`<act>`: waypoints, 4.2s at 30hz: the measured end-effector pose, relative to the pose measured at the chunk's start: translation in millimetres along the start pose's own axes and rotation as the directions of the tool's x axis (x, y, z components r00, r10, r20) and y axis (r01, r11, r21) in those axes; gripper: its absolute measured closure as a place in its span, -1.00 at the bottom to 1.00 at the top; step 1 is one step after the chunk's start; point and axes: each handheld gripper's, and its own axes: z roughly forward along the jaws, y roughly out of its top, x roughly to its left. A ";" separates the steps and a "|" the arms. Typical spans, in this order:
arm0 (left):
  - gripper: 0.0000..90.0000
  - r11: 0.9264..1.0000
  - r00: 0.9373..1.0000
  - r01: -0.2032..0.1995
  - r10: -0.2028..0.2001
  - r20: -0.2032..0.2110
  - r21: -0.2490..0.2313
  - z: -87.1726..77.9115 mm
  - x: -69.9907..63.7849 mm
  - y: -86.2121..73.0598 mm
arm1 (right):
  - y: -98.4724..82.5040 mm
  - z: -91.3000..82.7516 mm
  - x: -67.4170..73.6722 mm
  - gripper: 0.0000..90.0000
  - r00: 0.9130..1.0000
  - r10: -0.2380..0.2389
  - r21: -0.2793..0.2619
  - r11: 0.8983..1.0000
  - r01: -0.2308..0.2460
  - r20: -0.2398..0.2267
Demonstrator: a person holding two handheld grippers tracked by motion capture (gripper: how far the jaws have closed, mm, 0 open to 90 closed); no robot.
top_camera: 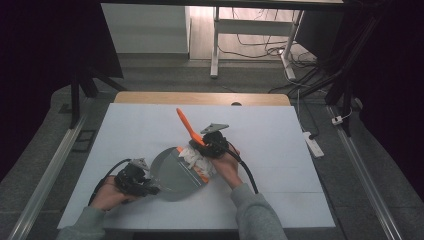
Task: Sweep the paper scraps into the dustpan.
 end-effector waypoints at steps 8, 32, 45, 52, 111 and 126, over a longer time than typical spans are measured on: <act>0.36 1.000 1.000 0.003 -0.003 0.000 -0.003 0.1 -0.2 0.0 | 0.1 -0.2 7.4 0.56 0.999 -0.016 -0.001 1.000 0.016 -0.029; 0.36 1.000 1.000 -0.002 0.002 0.002 0.002 0.4 -0.9 0.3 | 24.1 -36.3 15.8 0.56 0.993 -0.031 -0.142 0.990 0.015 -0.115; 0.36 1.000 1.000 0.001 -0.001 0.003 0.000 1.2 -1.4 0.1 | 12.2 -38.7 -22.0 0.56 0.999 0.045 -0.091 0.995 -0.042 0.031; 0.36 1.000 1.000 0.002 -0.002 0.004 0.001 1.4 -1.7 0.2 | 0.5 -14.7 -21.1 0.56 0.997 0.058 -0.007 0.998 -0.057 0.055; 0.36 1.000 1.000 0.009 -0.009 0.009 0.007 3.9 -4.6 -0.2 | -24.3 -28.4 3.5 0.56 0.994 0.097 0.026 0.995 -0.098 0.046; 0.36 1.000 1.000 0.009 -0.010 0.011 0.008 5.8 -5.8 0.0 | 4.4 -3.2 74.8 0.56 0.993 0.053 -0.007 0.999 -0.054 -0.104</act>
